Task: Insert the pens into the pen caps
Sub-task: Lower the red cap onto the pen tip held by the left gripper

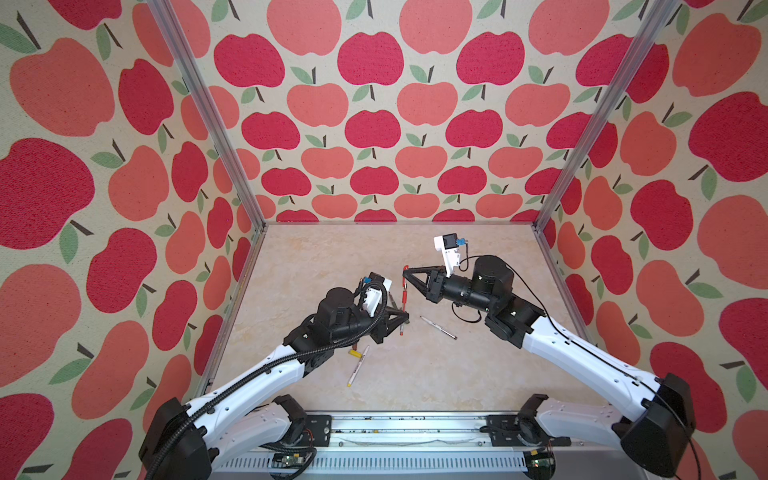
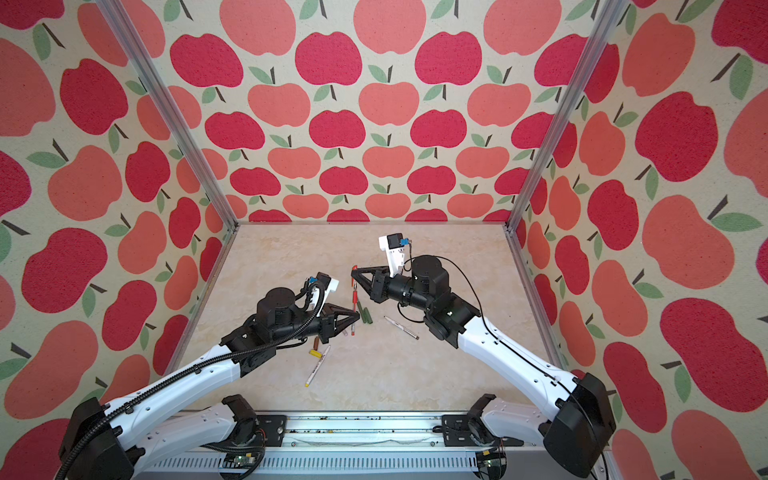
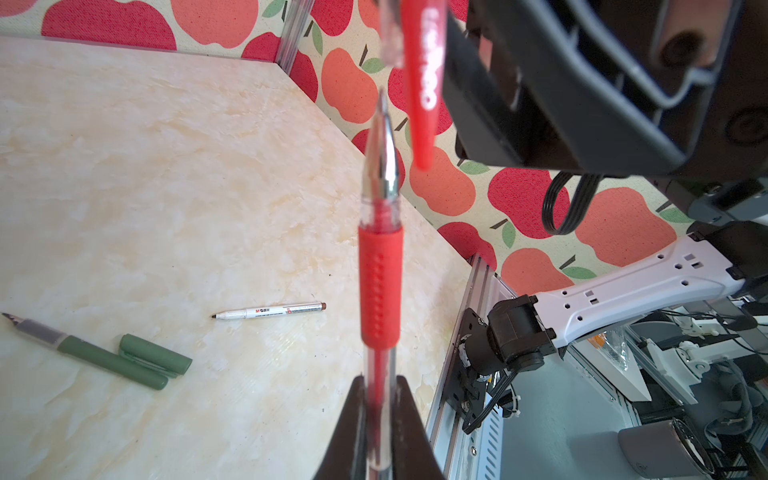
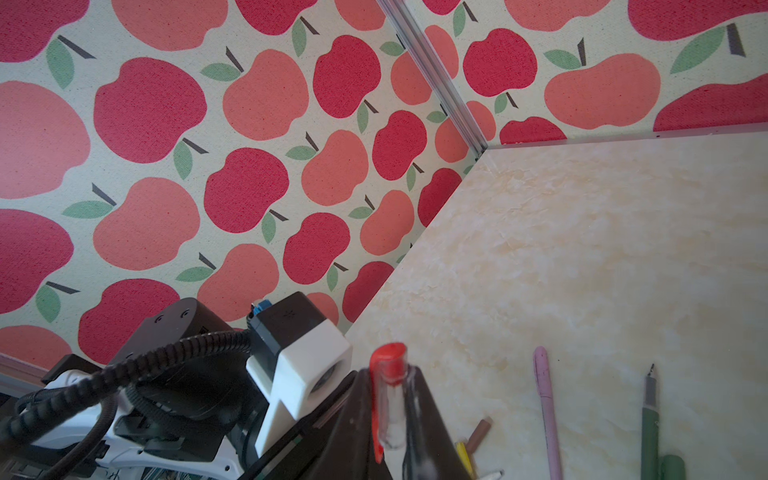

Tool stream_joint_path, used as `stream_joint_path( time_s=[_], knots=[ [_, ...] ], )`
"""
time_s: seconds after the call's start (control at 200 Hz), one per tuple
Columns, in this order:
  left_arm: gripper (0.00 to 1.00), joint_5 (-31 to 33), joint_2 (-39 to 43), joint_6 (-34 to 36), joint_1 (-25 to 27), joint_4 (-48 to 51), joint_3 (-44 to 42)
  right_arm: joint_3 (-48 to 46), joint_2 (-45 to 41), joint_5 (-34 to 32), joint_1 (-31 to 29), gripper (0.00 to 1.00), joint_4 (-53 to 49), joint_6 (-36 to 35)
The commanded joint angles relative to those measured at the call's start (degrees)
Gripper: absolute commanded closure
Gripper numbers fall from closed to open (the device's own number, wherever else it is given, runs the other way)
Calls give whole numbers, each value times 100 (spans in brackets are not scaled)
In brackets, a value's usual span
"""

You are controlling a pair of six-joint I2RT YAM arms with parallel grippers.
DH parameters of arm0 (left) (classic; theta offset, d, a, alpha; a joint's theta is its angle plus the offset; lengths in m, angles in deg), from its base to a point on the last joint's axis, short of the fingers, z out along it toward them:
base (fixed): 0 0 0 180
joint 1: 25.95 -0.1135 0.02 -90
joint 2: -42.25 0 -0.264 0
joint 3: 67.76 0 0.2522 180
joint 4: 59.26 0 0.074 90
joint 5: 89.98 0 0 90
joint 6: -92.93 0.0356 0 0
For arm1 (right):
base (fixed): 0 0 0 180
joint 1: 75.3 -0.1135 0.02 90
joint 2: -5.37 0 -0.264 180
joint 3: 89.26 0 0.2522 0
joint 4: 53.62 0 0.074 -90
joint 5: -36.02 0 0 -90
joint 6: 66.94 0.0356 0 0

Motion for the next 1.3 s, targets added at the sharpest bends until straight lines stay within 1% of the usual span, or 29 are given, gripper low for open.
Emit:
stream_joint_path(
  time_s=[0.0,0.52,1.296],
  knots=[
    [95,66,78,-51,16,-187,141,-98,-137,-69,-43,84,9,-34],
    [95,69,85,-51,14,-196,138,-125,-173,-106,-61,84,-17,-66],
    [95,143,133,-120,-60,-299,85,-265,-167,-73,-155,84,202,17]
  ],
)
